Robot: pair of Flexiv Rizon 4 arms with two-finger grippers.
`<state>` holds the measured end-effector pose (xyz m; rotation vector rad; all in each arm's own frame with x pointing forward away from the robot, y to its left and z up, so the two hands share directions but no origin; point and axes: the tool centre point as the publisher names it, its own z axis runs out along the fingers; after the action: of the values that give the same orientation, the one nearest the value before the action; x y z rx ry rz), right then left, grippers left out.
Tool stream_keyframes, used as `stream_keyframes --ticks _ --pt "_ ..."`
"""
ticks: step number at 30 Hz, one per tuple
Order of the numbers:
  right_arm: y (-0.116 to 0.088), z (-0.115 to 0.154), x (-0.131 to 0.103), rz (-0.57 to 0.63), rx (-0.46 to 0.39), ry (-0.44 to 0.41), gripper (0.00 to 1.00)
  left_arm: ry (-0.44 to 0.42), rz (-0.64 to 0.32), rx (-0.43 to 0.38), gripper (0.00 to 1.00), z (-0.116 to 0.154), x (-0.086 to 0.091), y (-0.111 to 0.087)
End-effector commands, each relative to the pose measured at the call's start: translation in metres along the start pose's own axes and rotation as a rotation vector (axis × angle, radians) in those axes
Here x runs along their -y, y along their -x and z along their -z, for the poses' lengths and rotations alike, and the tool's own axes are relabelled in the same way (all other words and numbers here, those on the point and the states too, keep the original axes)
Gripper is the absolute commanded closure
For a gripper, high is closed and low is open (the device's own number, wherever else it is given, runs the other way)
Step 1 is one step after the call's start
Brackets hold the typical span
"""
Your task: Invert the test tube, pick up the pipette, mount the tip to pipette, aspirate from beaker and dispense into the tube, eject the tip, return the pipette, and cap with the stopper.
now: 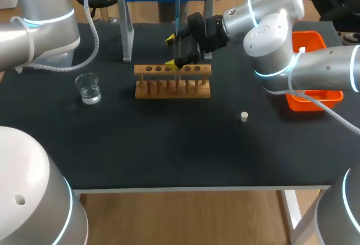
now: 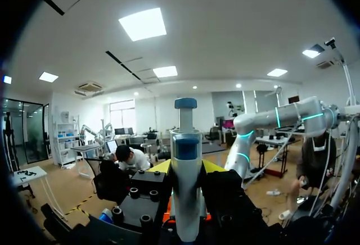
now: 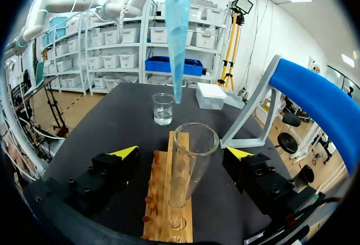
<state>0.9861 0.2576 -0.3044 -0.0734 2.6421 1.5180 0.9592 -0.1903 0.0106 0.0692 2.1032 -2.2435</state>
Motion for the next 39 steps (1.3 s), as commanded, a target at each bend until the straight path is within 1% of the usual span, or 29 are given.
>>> stream_keyframes --ticks 1,17,30,39 --pt "0.0013 0.0006 -0.0001 0.0 -0.005 -0.002 0.0 -0.005 0.001 -0.003 1.0 -0.0017 -0.0025 0.0033" --pt "0.0014 0.0001 -0.0001 0.0 -0.004 -0.002 0.0 -0.009 0.003 -0.004 1.0 0.0013 -0.0041 0.0047" --pt "-0.0012 -0.0025 0.0018 0.014 -0.011 -0.023 0.0 -0.002 -0.004 -0.005 1.0 0.0017 -0.0018 0.006" --pt "-0.0026 -0.0033 0.0023 0.023 -0.013 -0.03 0.0 -0.006 -0.006 -0.002 1.0 0.0022 -0.0036 0.0046"
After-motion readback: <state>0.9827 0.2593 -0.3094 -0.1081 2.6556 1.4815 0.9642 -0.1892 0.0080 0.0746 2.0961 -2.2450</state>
